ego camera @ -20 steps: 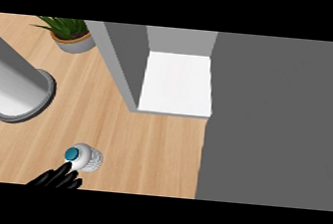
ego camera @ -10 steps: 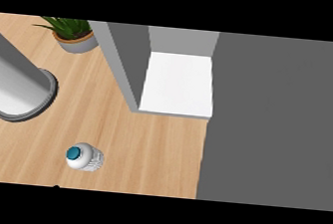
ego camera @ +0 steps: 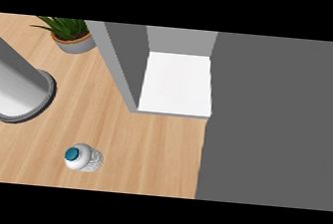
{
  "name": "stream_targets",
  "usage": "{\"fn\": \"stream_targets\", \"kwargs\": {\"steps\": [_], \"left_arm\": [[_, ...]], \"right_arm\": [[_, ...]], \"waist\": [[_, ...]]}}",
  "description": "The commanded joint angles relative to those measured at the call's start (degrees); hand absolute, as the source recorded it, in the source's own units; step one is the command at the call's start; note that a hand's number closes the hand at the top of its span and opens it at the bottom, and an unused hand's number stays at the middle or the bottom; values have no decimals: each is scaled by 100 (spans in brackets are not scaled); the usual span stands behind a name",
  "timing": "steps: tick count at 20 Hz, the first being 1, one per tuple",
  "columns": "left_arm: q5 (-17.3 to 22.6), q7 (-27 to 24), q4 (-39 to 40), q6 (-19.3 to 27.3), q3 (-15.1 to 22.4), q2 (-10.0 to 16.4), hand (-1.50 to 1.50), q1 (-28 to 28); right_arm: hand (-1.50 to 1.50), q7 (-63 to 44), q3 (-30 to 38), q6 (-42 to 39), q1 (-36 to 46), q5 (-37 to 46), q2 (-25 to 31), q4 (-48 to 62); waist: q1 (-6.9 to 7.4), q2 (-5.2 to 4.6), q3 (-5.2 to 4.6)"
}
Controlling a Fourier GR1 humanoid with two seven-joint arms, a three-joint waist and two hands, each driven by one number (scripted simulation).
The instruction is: Pick up the bottled water, place it into the cabinet and close the cabinet
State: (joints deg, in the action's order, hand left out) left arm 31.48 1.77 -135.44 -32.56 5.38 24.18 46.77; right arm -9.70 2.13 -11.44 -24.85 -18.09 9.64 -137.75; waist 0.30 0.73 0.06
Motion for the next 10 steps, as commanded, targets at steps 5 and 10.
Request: {"fn": "stream_targets", "kwargs": {"steps": [5, 10], "left_arm": [[793, -218, -893, 243, -752, 76, -150, 232], [899, -389, -498, 294, -1086, 54, -150, 242]], "right_arm": [[-150, -429, 191, -73, -355, -898, 58, -974], [-150, -356, 123, -150, -733, -892, -66, -1268]], "waist": [[-85, -34, -1], [-163, -32, -5]]}}
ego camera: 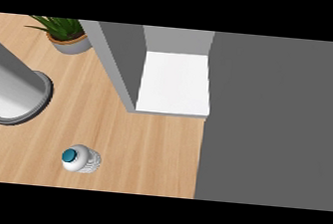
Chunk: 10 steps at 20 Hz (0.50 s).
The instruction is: Pick up the bottled water, place it into the cabinet and close the cabinet
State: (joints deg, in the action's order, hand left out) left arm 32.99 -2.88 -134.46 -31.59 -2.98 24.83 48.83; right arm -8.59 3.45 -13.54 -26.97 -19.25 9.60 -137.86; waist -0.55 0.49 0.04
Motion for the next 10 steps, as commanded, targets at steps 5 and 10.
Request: {"fn": "stream_targets", "kwargs": {"steps": [5, 10], "left_arm": [[553, 101, 54, 129, -507, 98, -150, -316], [287, 301, 920, 270, -468, 160, -150, -1282]], "right_arm": [[-150, -413, 338, -180, -750, -1122, 75, -1347], [-150, -376, 513, -216, -382, -1302, 132, -967]], "waist": [[-115, -10, -5], [-126, -49, -10]]}}
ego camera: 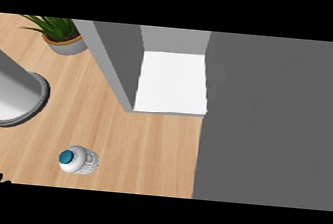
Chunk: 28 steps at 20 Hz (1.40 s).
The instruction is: Pick up the bottled water, place it into the cabinet and close the cabinet
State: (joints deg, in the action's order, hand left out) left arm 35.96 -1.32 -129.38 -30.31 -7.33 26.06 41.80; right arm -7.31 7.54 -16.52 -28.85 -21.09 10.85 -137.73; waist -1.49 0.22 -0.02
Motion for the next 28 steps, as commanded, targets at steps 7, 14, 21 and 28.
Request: {"fn": "stream_targets", "kwargs": {"steps": [7, 14, 21, 28], "left_arm": [[-910, -118, 1495, -49, 168, -138, -150, -1568], [-1298, -269, 2651, -42, 244, -324, -150, -2413], [-2335, -694, 3297, 371, 579, -850, -150, -2775], [-2743, -1154, 4775, 321, 606, -973, -150, -3512]], "right_arm": [[-150, -38, 63, -298, -727, -945, -186, -929], [-150, 339, 301, -679, -953, -1204, -152, -582], [-150, 555, 576, -901, -1311, -1471, -79, -740], [-150, 490, 785, -875, -1343, -1756, 120, -815]], "waist": [[-73, -4, -9], [-27, -13, -4], [-2, -4, -4], [-1, -21, -9]]}}
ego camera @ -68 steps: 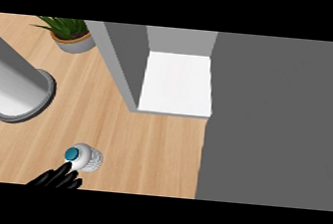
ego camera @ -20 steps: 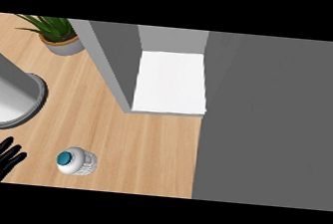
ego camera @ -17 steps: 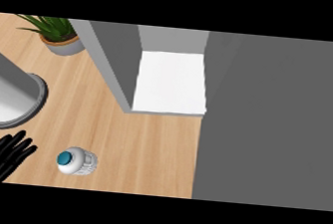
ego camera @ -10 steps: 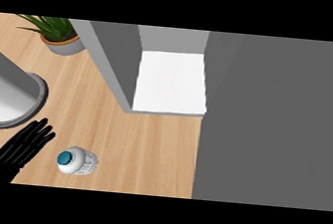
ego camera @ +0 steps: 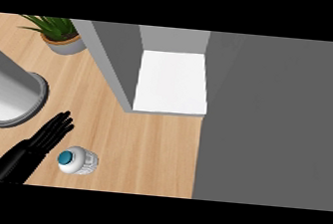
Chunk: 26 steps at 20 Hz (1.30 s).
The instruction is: Pick up the bottled water, place it into the cabinet and close the cabinet
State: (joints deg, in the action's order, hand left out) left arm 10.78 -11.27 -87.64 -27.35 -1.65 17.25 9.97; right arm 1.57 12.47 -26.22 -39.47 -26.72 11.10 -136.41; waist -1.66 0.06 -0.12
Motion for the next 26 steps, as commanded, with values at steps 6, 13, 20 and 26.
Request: {"fn": "stream_targets", "kwargs": {"steps": [6, 13, 20, 26], "left_arm": [[-771, -763, 1758, 237, 171, -373, -150, -745], [-896, -1625, 2956, 259, -165, -301, -150, -1143], [-918, -2620, 4183, -542, -79, -307, -150, -1227], [-920, -2905, 5013, -853, -60, -406, -150, -1980]], "right_arm": [[-150, -324, 282, -17, -414, -1227, 158, -952], [-150, -296, 365, -87, -674, -1526, 318, -1123], [-150, -21, 227, -126, -903, -1270, 161, -1122], [-150, 55, 270, -118, -846, -1235, 271, -963]], "waist": [[2, -4, -1], [-10, -10, -8], [-19, -6, -11], [-24, -20, -11]]}}
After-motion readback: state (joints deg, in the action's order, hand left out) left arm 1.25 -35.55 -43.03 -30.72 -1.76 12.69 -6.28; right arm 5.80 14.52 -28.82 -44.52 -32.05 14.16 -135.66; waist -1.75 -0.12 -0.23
